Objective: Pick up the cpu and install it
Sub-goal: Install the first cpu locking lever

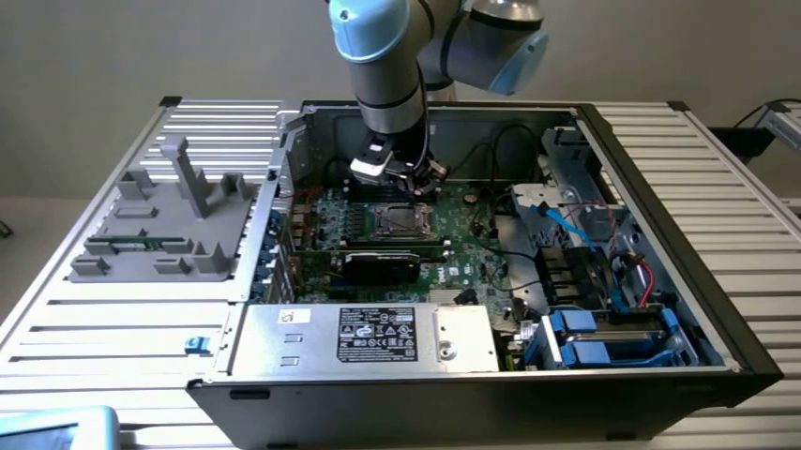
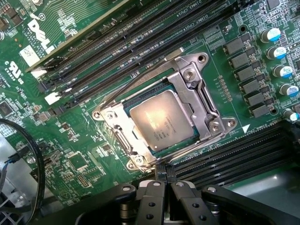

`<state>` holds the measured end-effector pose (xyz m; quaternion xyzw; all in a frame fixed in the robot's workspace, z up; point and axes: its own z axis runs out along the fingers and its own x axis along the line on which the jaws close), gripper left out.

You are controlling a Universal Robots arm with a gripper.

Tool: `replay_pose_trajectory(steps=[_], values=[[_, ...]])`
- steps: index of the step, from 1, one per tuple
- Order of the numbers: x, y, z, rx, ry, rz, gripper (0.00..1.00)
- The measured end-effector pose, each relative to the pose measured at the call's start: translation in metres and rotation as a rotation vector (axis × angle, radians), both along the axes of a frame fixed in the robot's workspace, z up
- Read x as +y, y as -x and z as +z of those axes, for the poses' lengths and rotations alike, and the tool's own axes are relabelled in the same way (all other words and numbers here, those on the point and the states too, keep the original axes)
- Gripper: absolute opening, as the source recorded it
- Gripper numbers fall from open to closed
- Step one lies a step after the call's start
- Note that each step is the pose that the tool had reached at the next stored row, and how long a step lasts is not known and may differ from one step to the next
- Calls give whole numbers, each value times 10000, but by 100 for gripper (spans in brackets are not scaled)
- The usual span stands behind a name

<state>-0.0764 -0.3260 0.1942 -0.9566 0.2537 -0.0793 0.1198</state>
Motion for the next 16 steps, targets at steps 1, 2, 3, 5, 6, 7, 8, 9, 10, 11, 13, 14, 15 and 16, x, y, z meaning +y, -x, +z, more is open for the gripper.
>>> replay_pose_trajectory(steps=[1, 2, 3, 5, 6, 7, 8, 9, 10, 11, 13, 14, 15, 16], values=[[0, 0, 3, -1, -3, 0, 11], [0, 0, 9, 0, -2, 0, 11], [0, 1, 20, 0, 1, 0, 11], [0, 2, 51, 1, -1, -1, 11], [0, 2, 69, 0, -2, -1, 11], [0, 2, 91, 1, 0, -1, 11], [0, 2, 116, 1, -1, 0, 11], [0, 2, 143, 1, -1, -1, 11], [0, 3, 173, 7, -1, -1, 11], [0, 4, 201, 18, 1, -2, 11], [0, 4, 244, 50, 4, -2, 11], [0, 4, 260, 72, 9, -1, 11], [0, 5, 274, 94, 16, -2, 11], [0, 6, 284, 118, 29, -1, 11]])
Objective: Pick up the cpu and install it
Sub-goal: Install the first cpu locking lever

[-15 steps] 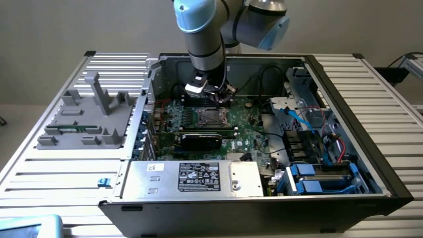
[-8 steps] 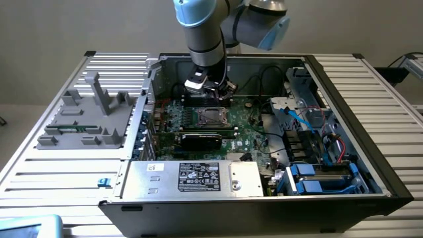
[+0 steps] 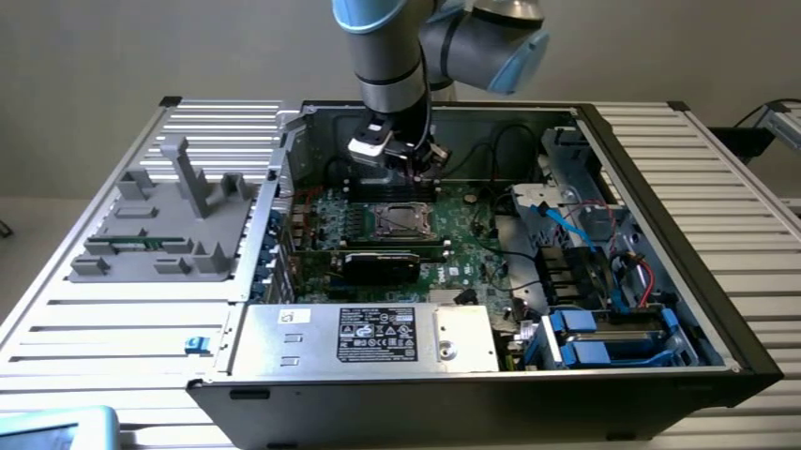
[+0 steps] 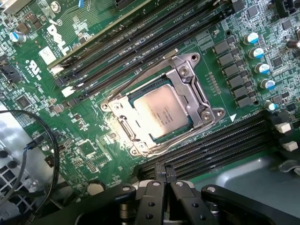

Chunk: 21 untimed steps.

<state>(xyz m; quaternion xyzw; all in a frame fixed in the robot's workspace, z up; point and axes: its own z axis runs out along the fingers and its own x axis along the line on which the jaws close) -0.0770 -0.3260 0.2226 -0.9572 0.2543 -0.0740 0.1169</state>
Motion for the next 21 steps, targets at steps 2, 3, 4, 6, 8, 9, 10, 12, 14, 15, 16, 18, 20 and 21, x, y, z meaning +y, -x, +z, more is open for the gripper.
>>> replay_pose_trajectory(steps=[2, 3, 4, 6, 8, 9, 10, 12, 14, 15, 16, 18, 20, 21], values=[[0, 4, 6, 81, 56, 4, 11], [0, 7, 7, 147, 103, 8, 11], [0, 8, 8, 217, 157, 11, 11], [0, 9, 8, 390, 270, 18, 11], [0, 9, 9, 564, 343, 19, 11], [0, 9, 9, 670, 403, 19, 11], [0, 9, 9, 779, 476, 20, 11], [0, 9, 9, 990, 656, 17, 11], [0, 9, 11, 1105, 870, 8, 11], [0, 9, 13, 1145, 987, 4, 11], [0, 9, 18, 1177, 1100, 1, 11], [2, 9, 32, 1216, 1302, -10, 11], [6, 9, 54, 1235, 1487, -19, 11], [7, 9, 73, 1240, 1567, -24, 11]])
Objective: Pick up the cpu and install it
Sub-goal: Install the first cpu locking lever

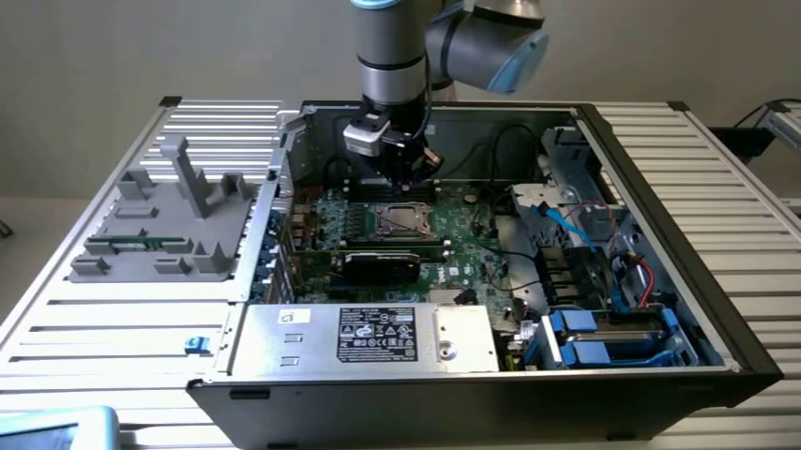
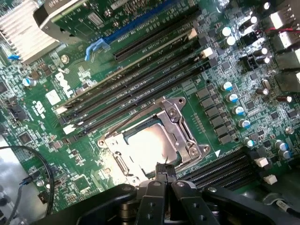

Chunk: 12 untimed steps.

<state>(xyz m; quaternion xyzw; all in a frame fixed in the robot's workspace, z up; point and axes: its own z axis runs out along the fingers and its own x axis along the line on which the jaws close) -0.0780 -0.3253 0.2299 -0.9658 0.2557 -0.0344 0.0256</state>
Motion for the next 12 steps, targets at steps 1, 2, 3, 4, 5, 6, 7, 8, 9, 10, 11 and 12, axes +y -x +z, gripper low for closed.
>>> replay_pose_trajectory(steps=[1, 2, 3, 4, 5, 6, 7, 8, 9, 10, 11, 12], values=[[0, 0, 19, 3, 66, 0, 11], [0, 0, 43, 2, 124, 0, 11], [1, 0, 68, 2, 169, 0, 11], [0, 0, 99, 3, 199, 1, 11], [0, -1, 135, 4, 218, 1, 11], [0, -1, 174, 5, 229, 2, 11], [0, -1, 209, 10, 238, 1, 11], [1, 0, 244, 16, 246, 0, 11], [1, 0, 273, 22, 255, -1, 11], [1, 0, 298, 32, 266, 0, 11], [1, 0, 323, 43, 281, 0, 11], [0, 0, 348, 50, 297, 1, 11]])
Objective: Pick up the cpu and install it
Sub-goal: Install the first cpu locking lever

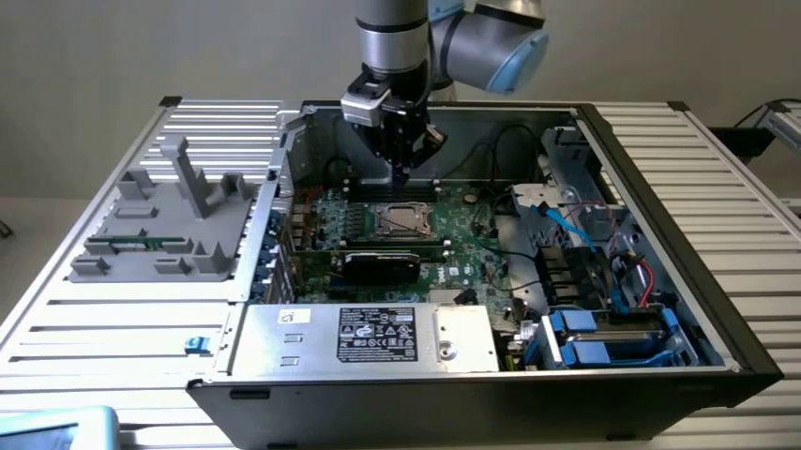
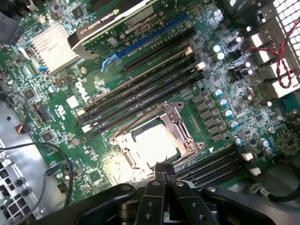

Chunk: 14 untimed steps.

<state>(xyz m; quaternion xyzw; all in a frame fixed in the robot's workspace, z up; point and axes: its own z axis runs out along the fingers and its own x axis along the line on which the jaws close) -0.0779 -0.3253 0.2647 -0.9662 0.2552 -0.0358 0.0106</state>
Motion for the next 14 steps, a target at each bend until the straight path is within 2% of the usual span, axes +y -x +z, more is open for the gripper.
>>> replay_pose_trajectory(steps=[6, 10, 14], values=[[-11, 0, 145, 33, 81, -1, 11], [-48, 0, 221, 40, 144, 0, 11], [-83, 0, 265, 61, 166, 0, 11]])
